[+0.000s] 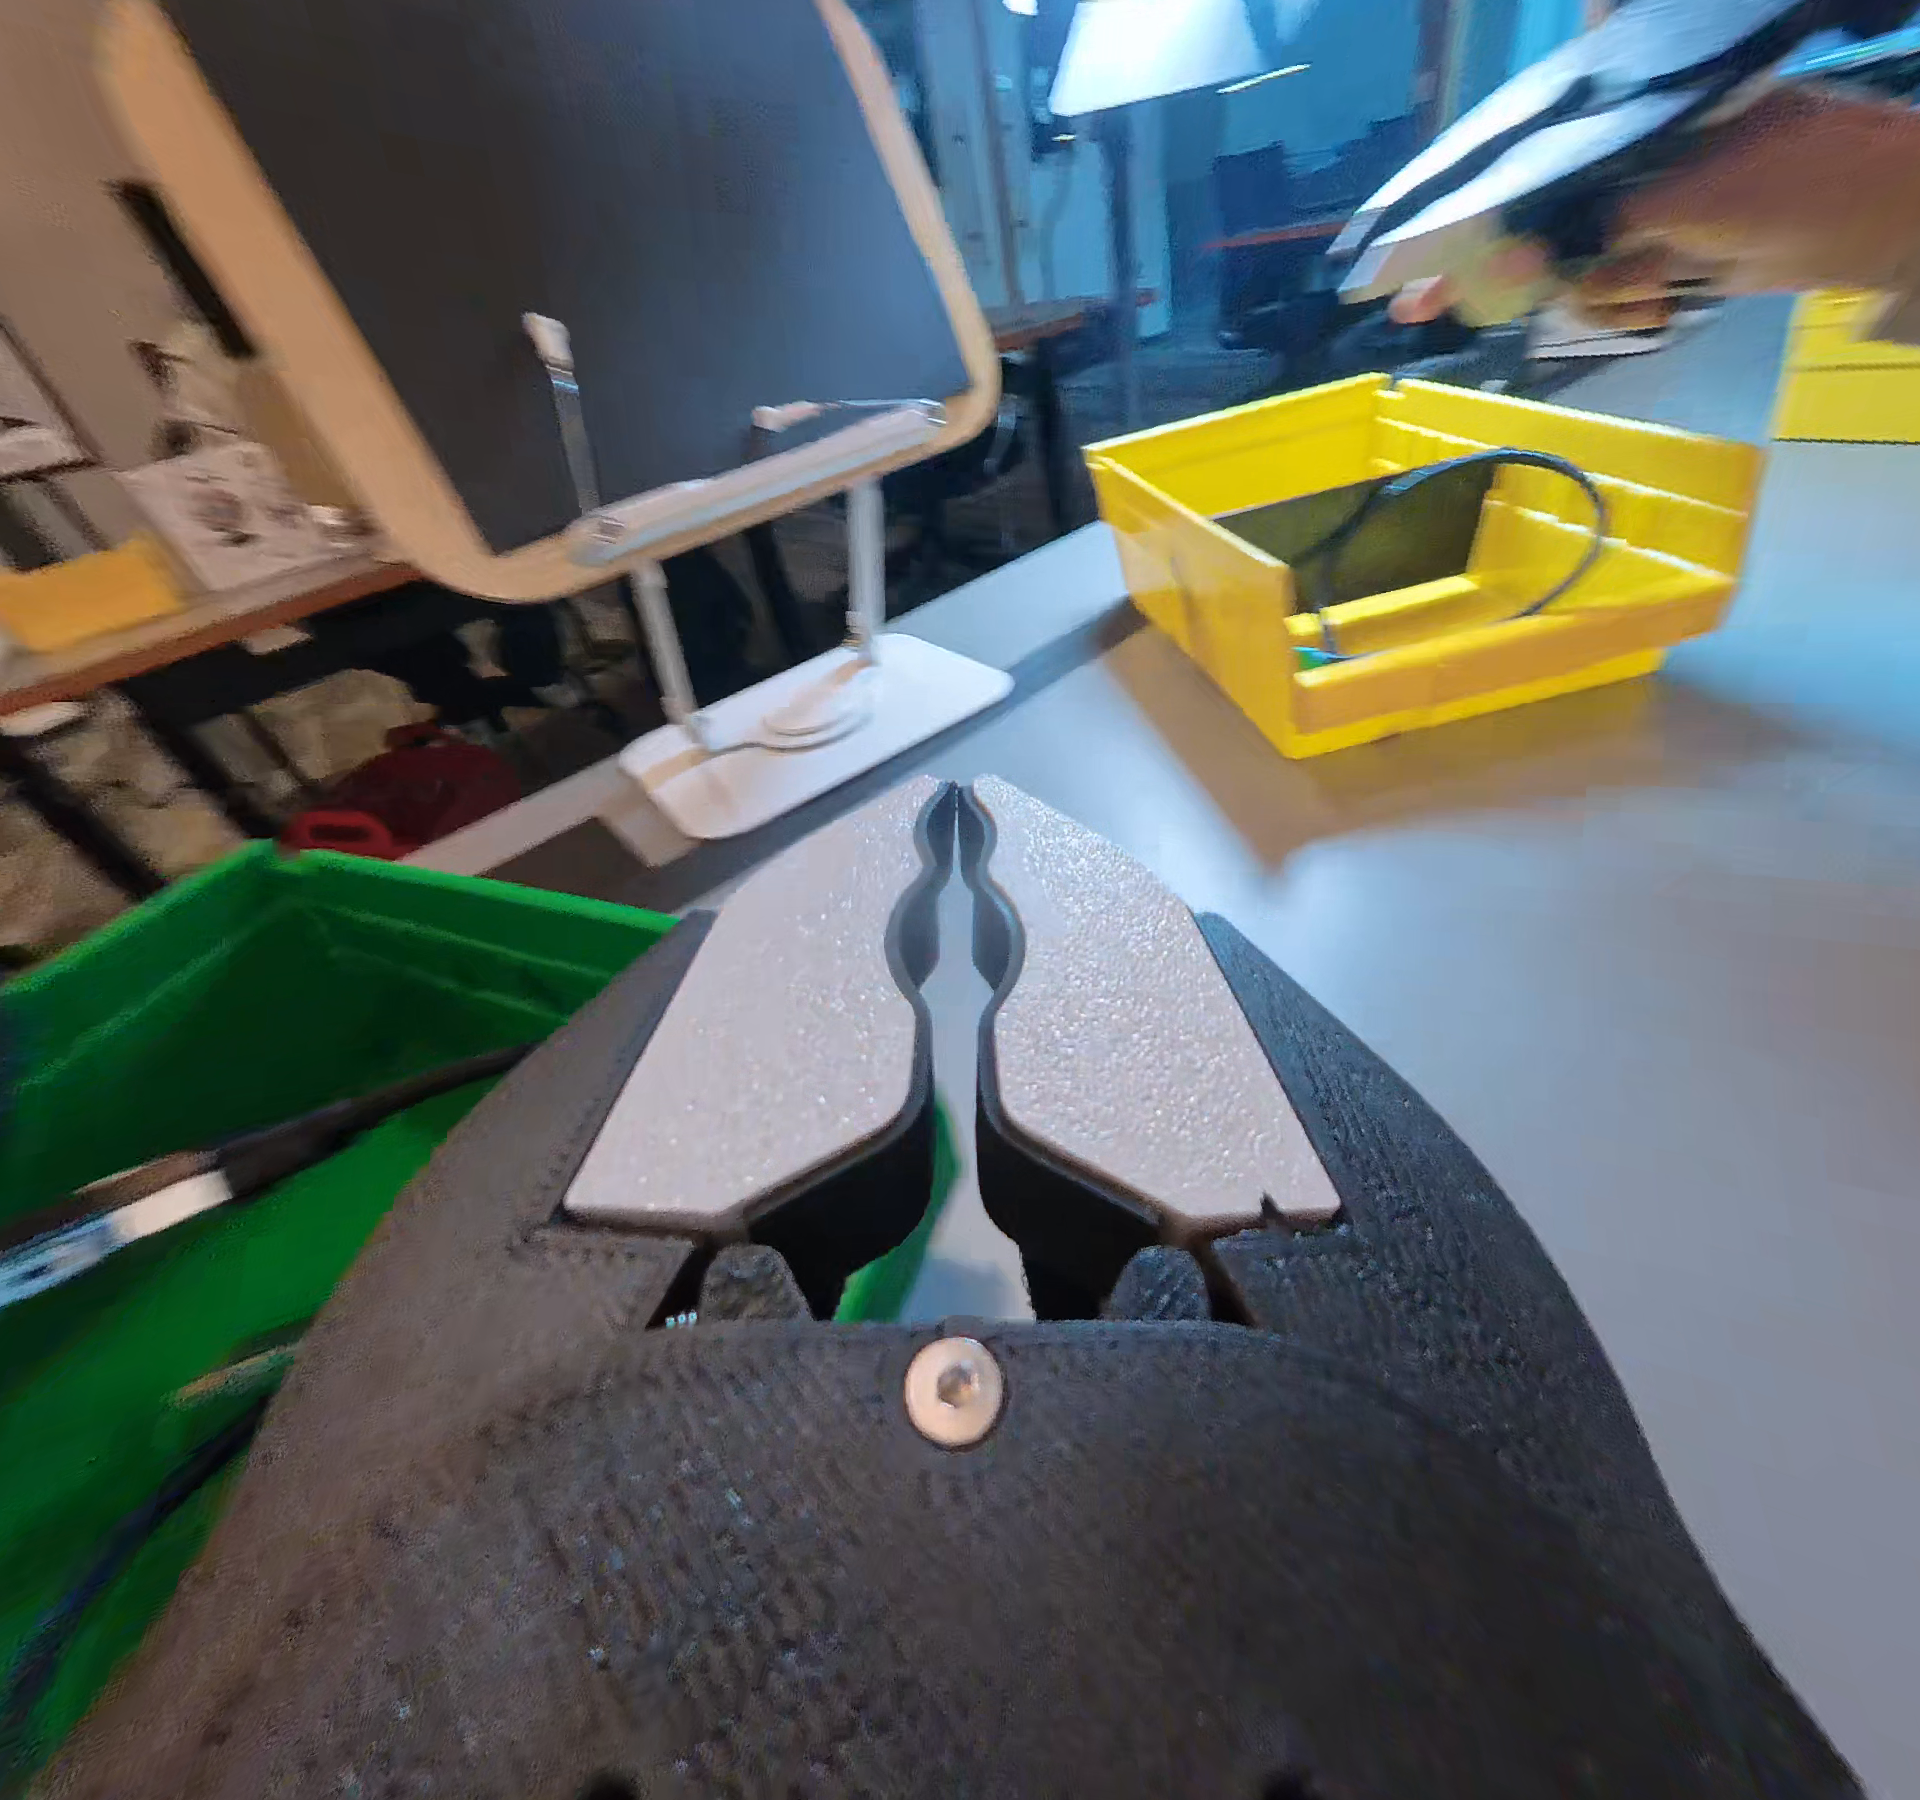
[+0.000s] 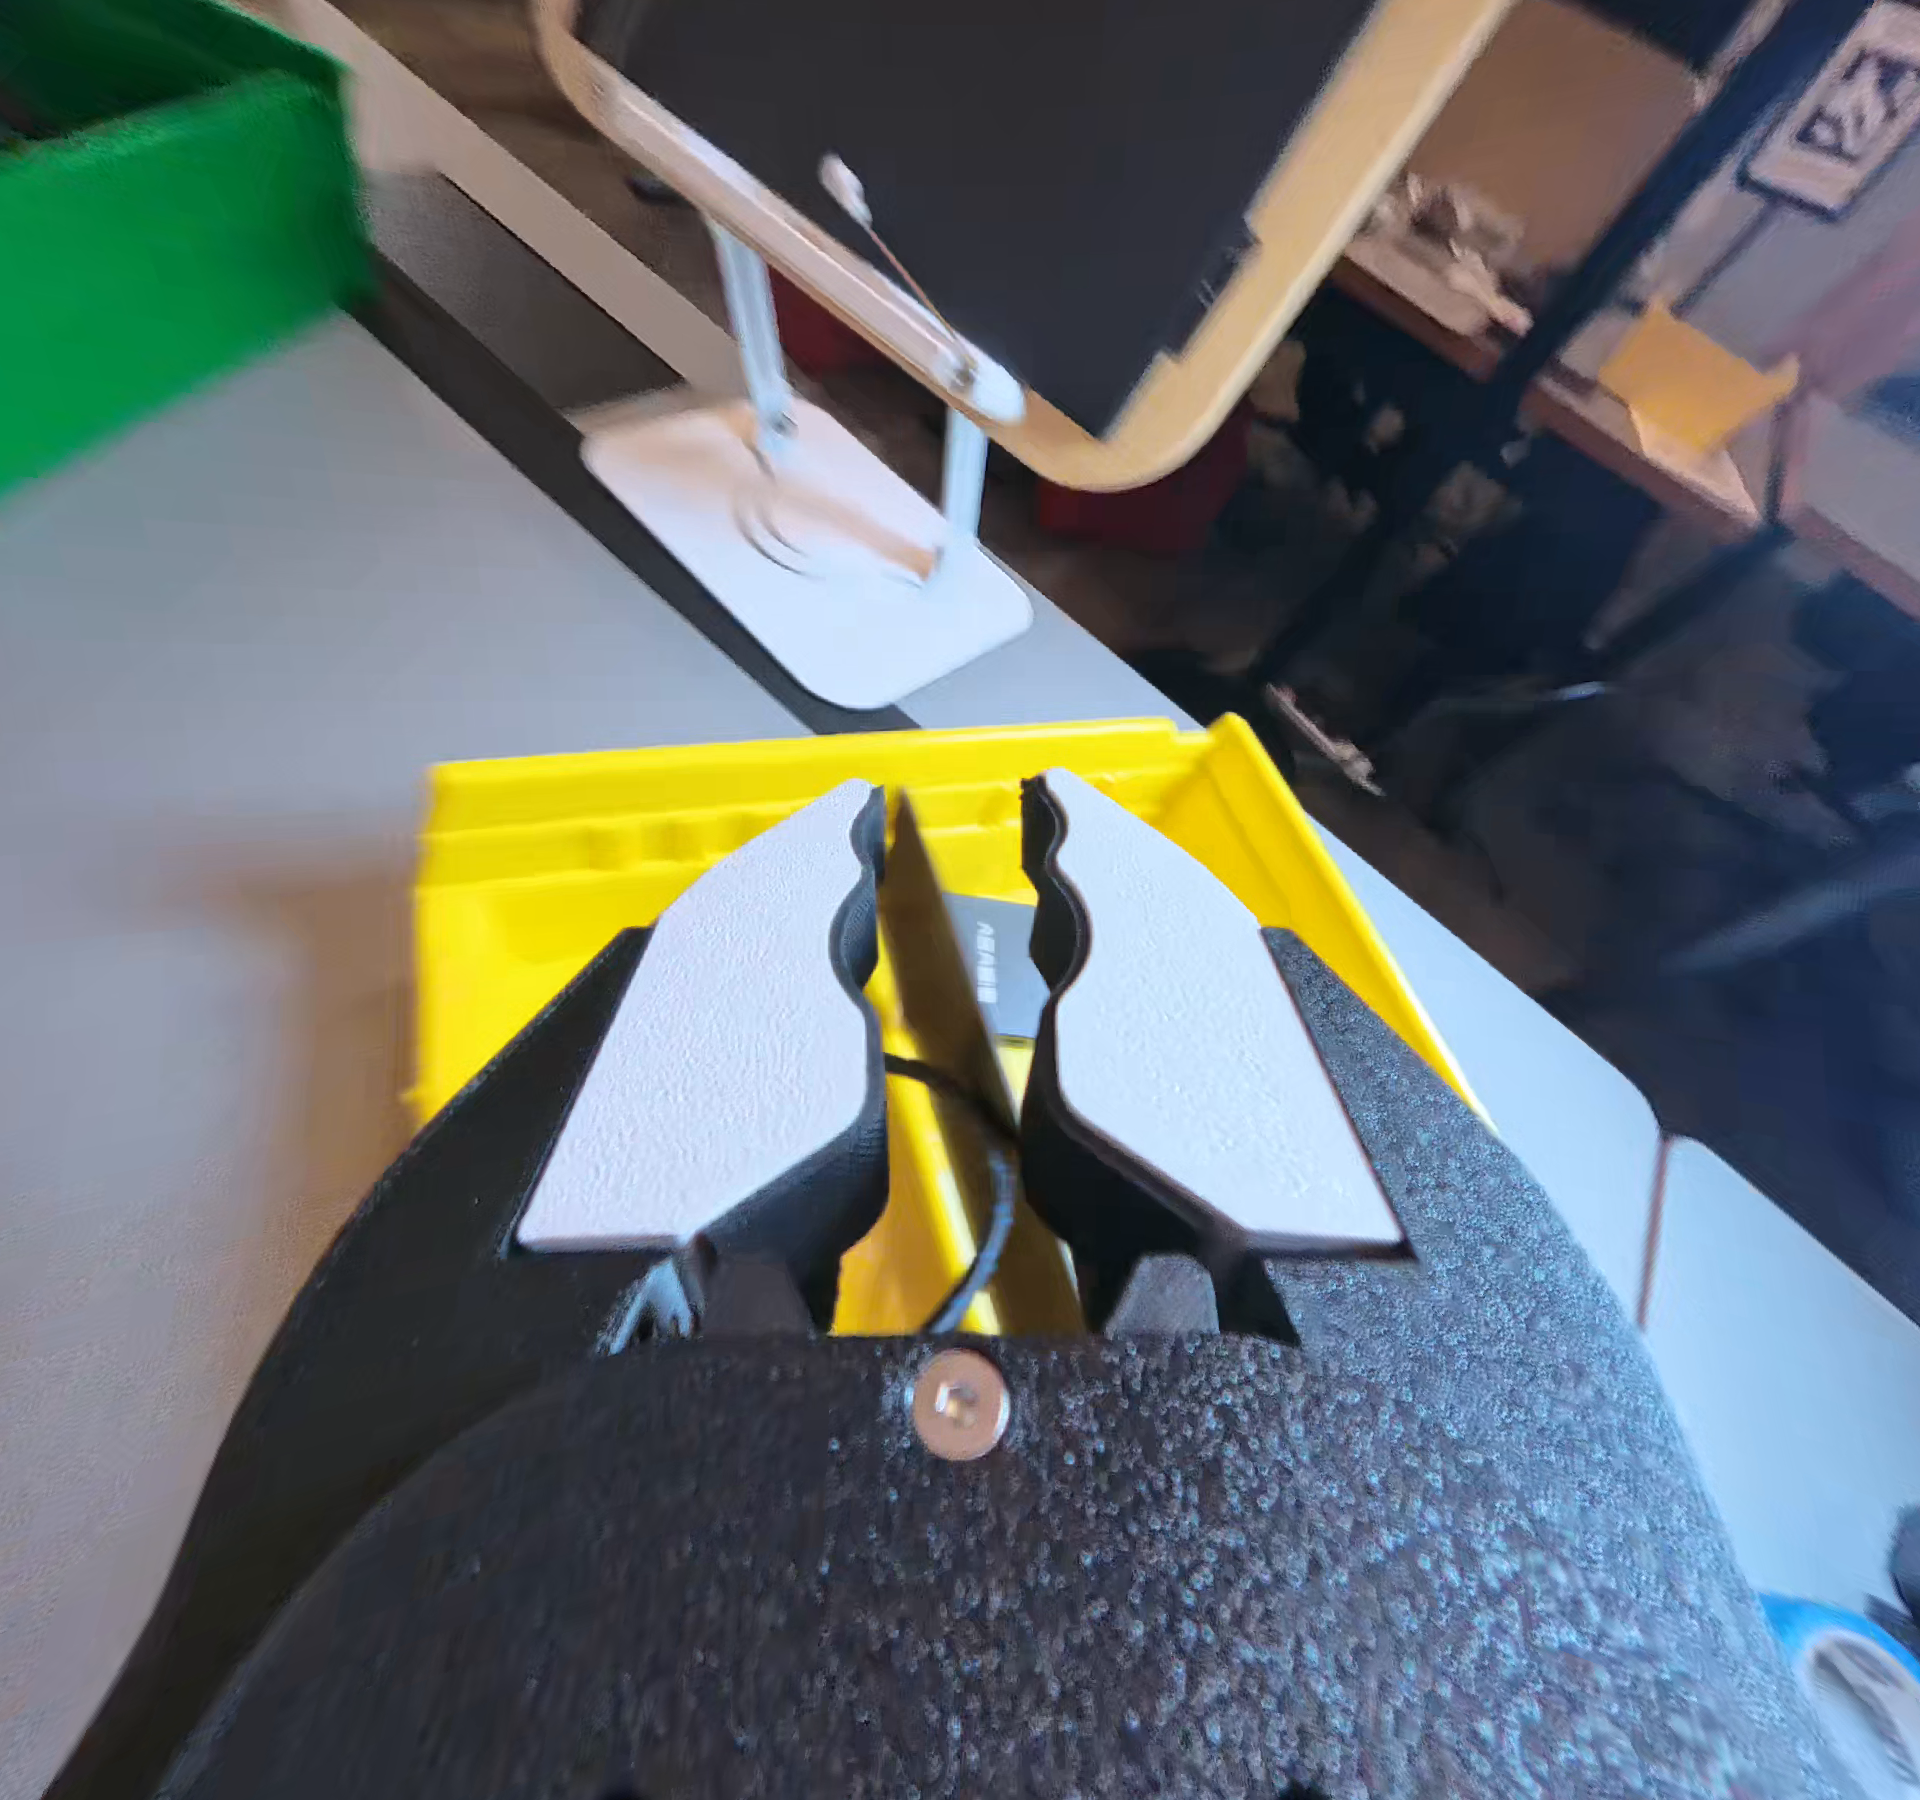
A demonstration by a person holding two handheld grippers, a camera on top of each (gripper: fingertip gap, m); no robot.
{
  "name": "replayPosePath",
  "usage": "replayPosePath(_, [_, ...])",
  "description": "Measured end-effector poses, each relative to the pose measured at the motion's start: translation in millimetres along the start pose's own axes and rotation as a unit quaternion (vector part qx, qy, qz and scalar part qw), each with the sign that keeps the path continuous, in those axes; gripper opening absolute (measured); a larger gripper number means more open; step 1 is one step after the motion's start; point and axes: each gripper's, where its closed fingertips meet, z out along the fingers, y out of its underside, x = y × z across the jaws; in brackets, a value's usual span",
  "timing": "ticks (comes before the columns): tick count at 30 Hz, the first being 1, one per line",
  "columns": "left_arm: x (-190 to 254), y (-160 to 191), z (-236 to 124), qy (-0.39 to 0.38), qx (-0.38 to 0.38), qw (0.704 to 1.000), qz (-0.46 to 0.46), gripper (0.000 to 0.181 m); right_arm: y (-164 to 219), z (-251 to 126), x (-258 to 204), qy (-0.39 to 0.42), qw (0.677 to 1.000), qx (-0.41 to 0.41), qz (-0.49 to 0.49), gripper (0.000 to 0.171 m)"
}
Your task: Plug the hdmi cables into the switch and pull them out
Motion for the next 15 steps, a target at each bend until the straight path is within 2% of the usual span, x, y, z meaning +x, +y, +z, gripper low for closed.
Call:
replayPosePath(1, [-15.5, -6.1, -7.2, -0.027, 0.003, 1.000, 0.009, 0.002, -5.9, -15.3, -15.0, -0.013, 1.000, 0.017, -0.006, 0.025])
replayPosePath(4, [-67.7, -24.2, -33.9, -0.096, 0.007, 0.995, 0.018, 0.005, -4.6, -54.0, -60.7, -0.039, 0.998, 0.037, -0.046, 0.025])
replayPosePath(6, [-101.9, -24.4, -49.1, -0.127, -0.021, 0.992, 0.016, 0.007, 4.4, -72.3, -87.8, -0.047, 0.995, 0.040, -0.073, 0.025])
replayPosePath(8, [-133.5, -15.0, -58.4, -0.147, -0.062, 0.987, -0.023, 0.010, 12.5, -83.3, -112.2, -0.060, 0.994, 0.045, -0.081, 0.024])
replayPosePath(9, [-147.2, -11.5, -60.7, -0.154, -0.064, 0.983, -0.070, 0.013, 15.0, -86.0, -124.9, -0.074, 0.993, 0.050, -0.074, 0.024])
replayPosePath(11, [-161.6, -5.7, -57.8, -0.143, -0.031, 0.962, -0.228, 0.029, 17.0, -86.0, -147.3, -0.101, 0.991, 0.060, -0.056, 0.024])
replayPosePath(13, [-160.3, 2.3, -48.3, -0.114, 0.013, 0.918, -0.380, 0.049, 15.7, -81.7, -165.4, -0.122, 0.989, 0.073, -0.047, 0.024])
replayPosePath(15, [-158.1, 22.2, -41.1, -0.140, 0.024, 0.884, -0.445, 0.066, 14.5, -75.2, -180.2, -0.139, 0.986, 0.087, -0.042, 0.023])
